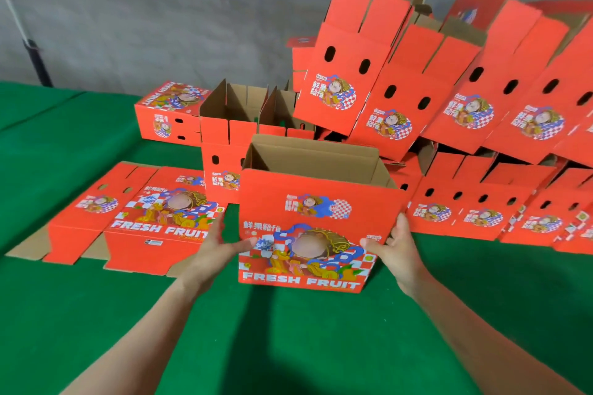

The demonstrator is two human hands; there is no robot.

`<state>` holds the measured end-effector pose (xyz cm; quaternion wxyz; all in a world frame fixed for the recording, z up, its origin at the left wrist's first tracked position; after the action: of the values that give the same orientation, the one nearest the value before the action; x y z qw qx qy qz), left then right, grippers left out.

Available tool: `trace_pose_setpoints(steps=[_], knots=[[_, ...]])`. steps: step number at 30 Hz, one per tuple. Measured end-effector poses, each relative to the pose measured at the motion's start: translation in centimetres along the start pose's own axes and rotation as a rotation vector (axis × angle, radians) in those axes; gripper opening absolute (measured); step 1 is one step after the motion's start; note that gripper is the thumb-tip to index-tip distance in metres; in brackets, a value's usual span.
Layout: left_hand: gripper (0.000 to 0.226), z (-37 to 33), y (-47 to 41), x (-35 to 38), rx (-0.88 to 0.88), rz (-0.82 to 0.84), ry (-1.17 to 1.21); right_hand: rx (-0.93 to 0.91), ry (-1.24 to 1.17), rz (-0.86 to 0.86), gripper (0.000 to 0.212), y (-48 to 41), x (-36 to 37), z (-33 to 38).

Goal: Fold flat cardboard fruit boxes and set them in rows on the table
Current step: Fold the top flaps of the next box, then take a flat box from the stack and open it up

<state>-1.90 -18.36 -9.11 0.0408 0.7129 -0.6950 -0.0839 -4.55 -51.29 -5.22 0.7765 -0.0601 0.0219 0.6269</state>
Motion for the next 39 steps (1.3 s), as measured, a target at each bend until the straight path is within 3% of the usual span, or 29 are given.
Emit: trace_pose_setpoints(steps=[2, 7, 9, 11, 16, 17, 19, 21, 23, 24, 27, 34, 39], knots=[[0.091, -1.3, -0.2, 0.3, 0.028, 0.044, 0.079, -0.030, 0.008, -0.036, 0.062, -0.3, -0.3, 0.3], [0.091, -2.6, -1.3, 3.4, -0.125, 0.218, 0.089, -0.007, -0.205, -0.174, 0.011, -0.5, -3.3, 1.2], [0.085, -2.7, -1.1, 6.3, -0.140, 0.288, 0.067, -0.002, -0.241, -0.334, 0.018, -0.4, -6.8, 1.1], [0.065, -2.7, -0.5, 10.6, -0.096, 0.386, 0.015, 0.024, -0.208, -0.510, 0.026, 0.1, -11.3, 0.1], [0.037, -2.7, 1.1, 23.2, -0.019, 0.561, 0.021, 0.087, -0.308, -0.628, 0.049, 0.1, -22.0, -1.4], [0.030, -2.8, 1.4, 25.9, -0.024, 0.591, -0.009, 0.078, -0.262, -0.698, 0.050, 0.0, -24.7, -0.7], [0.013, -3.0, 1.7, 31.0, 0.029, 0.637, -0.133, 0.073, 0.065, -0.932, 0.058, 1.0, -29.9, 1.6], [0.026, -4.3, 1.4, 34.6, 0.177, 0.592, -0.251, -0.138, 0.432, -1.044, 0.060, 2.3, -30.5, 6.0], [0.051, -5.9, 1.1, 36.7, 0.256, 0.541, -0.218, -0.444, 0.715, -0.837, 0.066, 2.5, -25.3, 8.8], [0.057, -6.2, 1.0, 37.5, 0.254, 0.539, -0.184, -0.495, 0.832, -0.690, 0.073, 2.1, -22.2, 8.6], [0.067, -6.1, 0.6, 39.2, 0.183, 0.575, -0.090, -0.386, 0.991, -0.453, 0.094, -0.2, -17.4, 5.6], [0.081, -6.1, -0.2, 41.6, 0.175, 0.784, -0.505, -0.165, 1.018, -0.613, 0.081, -5.5, -19.9, 5.0], [0.072, -4.6, -1.2, 38.4, 0.206, 0.687, -0.513, -0.162, 0.951, -0.611, 0.073, -6.5, -20.4, 5.0]])
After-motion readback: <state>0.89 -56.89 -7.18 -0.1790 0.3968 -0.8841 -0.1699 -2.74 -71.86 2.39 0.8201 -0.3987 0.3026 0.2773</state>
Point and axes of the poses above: each hand's wrist, its own y-axis away from the middle knuckle, its own x-axis out of the palm, z = x × y, the point moved 10 cm from there along -y, towards the middle knuckle, and after that the axes turned 1 degree about -y, right-handed, at the moved point
